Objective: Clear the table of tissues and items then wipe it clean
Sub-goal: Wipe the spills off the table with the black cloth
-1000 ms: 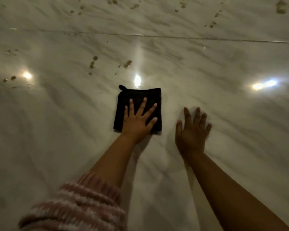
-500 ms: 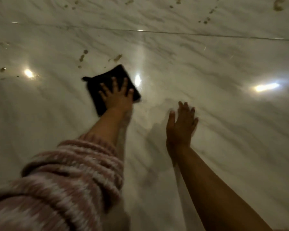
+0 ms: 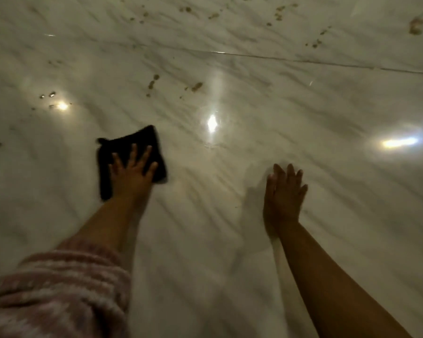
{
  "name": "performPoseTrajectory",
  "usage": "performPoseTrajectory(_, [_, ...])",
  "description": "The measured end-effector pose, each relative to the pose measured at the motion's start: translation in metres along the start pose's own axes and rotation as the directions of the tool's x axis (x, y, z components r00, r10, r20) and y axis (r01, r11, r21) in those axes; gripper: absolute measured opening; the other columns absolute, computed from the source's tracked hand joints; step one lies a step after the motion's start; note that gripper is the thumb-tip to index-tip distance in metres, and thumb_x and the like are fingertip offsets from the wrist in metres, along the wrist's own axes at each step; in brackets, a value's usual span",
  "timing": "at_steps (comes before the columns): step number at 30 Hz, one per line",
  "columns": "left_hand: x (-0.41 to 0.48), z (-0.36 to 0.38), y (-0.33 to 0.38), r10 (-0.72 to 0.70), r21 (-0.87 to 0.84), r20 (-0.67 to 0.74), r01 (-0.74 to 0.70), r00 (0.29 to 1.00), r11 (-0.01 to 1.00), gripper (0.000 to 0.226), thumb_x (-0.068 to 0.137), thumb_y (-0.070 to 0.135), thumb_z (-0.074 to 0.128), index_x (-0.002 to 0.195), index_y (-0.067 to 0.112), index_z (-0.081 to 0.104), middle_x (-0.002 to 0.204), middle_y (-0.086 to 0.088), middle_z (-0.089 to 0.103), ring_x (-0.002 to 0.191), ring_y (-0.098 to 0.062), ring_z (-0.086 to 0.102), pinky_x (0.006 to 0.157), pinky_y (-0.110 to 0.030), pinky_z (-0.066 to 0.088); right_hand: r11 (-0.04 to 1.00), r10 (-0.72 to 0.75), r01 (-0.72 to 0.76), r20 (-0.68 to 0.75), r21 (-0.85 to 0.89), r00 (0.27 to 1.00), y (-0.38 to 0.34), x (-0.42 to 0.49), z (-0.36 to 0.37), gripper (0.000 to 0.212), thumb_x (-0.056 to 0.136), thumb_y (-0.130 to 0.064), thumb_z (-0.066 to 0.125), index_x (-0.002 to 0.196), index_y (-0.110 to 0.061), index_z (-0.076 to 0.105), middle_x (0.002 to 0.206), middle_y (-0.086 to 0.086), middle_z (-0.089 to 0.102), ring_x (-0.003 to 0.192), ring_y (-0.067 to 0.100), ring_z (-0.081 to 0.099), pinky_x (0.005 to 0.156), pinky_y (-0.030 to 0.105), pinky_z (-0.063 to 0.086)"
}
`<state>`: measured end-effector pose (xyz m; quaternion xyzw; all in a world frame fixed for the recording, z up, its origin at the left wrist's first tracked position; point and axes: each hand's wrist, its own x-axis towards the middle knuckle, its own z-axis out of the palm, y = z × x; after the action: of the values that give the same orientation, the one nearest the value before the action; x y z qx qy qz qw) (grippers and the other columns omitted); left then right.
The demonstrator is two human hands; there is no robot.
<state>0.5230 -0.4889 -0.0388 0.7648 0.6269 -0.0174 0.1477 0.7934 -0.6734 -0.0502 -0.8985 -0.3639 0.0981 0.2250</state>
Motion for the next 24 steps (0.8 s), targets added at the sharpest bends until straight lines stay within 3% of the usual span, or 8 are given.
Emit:
performPoseTrajectory(4, [-0.027,-0.002,-0.042,-0.280,-0.026,-0.040,0.279,0.959,0.960,0.056,0.097,0.051,0.024,0.147,0.042,0.001,0.158,0.003,-0.010,0.141,-0.042,-0.014,0.113,-0.052,-0.008,0.997,-0.027,0.031,0.063,-0.077,0.998,0.003,-0.005,0.004,0.052,0.100,-0.043,0.017,0.148,-0.025,0.024,0.159,0.004,0.007,0.147,0.020,-0.004,0.118,0.042,-0.007])
performPoseTrajectory(7, [-0.042,0.008,-0.005,-0.334,-0.068,-0.018,0.332,0.943,0.941,0.058,0.097,0.053,0.022,0.147,0.039,-0.002,0.158,0.001,-0.014,0.140,-0.044,-0.016,0.112,-0.055,-0.010,0.998,-0.057,0.059,0.076,-0.024,0.995,0.003,-0.008,-0.001,0.053,0.100,-0.045,0.017,0.146,-0.022,0.031,0.158,0.005,0.013,0.147,0.021,0.000,0.118,0.040,-0.004])
performPoseTrajectory(9, [-0.035,0.011,0.030,-0.297,-0.072,0.003,0.296,0.955,0.952,0.059,0.097,0.052,0.022,0.148,0.037,-0.003,0.157,-0.001,-0.015,0.139,-0.045,-0.017,0.111,-0.056,-0.010,0.997,-0.054,0.051,0.047,0.066,0.997,0.003,-0.012,-0.009,0.060,0.095,-0.047,0.017,0.142,-0.018,0.038,0.157,0.007,0.019,0.146,0.023,0.004,0.119,0.040,0.001])
performPoseTrajectory(13, [-0.022,0.026,0.113,-0.040,-0.017,0.052,0.041,0.998,0.999,0.059,0.097,0.052,0.022,0.149,0.036,-0.003,0.157,-0.003,-0.016,0.138,-0.048,-0.019,0.110,-0.058,-0.011,1.000,0.010,-0.010,0.003,0.024,1.000,0.022,-0.023,-0.026,0.059,0.096,-0.047,0.017,0.143,-0.018,0.037,0.156,0.008,0.020,0.146,0.022,0.004,0.118,0.041,0.002])
performPoseTrajectory(16, [-0.044,0.043,0.168,0.240,-0.024,0.104,-0.239,0.965,0.971,0.059,0.097,0.051,0.026,0.149,0.037,0.002,0.158,-0.004,-0.013,0.137,-0.048,-0.019,0.109,-0.058,-0.014,0.996,0.084,-0.085,-0.034,-0.037,0.996,0.043,-0.039,-0.034,0.053,0.100,-0.044,0.020,0.146,-0.021,0.031,0.157,0.006,0.018,0.146,0.022,0.003,0.117,0.043,0.002])
performPoseTrajectory(20, [-0.097,0.060,0.188,0.601,0.018,0.227,-0.620,0.767,0.784,0.057,0.096,0.053,0.026,0.147,0.041,0.003,0.158,-0.001,-0.011,0.138,-0.045,-0.022,0.109,-0.054,-0.018,0.979,0.203,-0.202,-0.103,0.016,0.974,0.055,-0.062,-0.039,0.050,0.101,-0.040,0.023,0.147,-0.022,0.029,0.157,0.006,0.017,0.146,0.023,0.005,0.116,0.044,0.005])
performPoseTrajectory(22, [-0.116,0.063,0.170,0.693,0.022,0.265,-0.722,0.671,0.691,0.056,0.096,0.054,0.025,0.147,0.043,0.002,0.158,0.002,-0.012,0.138,-0.042,-0.024,0.111,-0.051,-0.018,0.970,0.243,-0.242,-0.127,0.022,0.962,0.051,-0.078,-0.036,0.049,0.102,-0.038,0.023,0.148,-0.022,0.028,0.158,0.006,0.016,0.146,0.022,0.005,0.116,0.044,0.005])
performPoseTrajectory(24, [-0.123,0.059,0.141,0.738,0.013,0.268,-0.768,0.619,0.640,0.056,0.096,0.055,0.025,0.146,0.045,0.003,0.158,0.006,-0.010,0.139,-0.039,-0.023,0.113,-0.048,-0.017,0.964,0.262,-0.266,-0.117,-0.017,0.958,0.038,-0.092,-0.028,0.049,0.102,-0.037,0.023,0.148,-0.022,0.026,0.158,0.006,0.015,0.147,0.023,0.004,0.117,0.044,0.004])
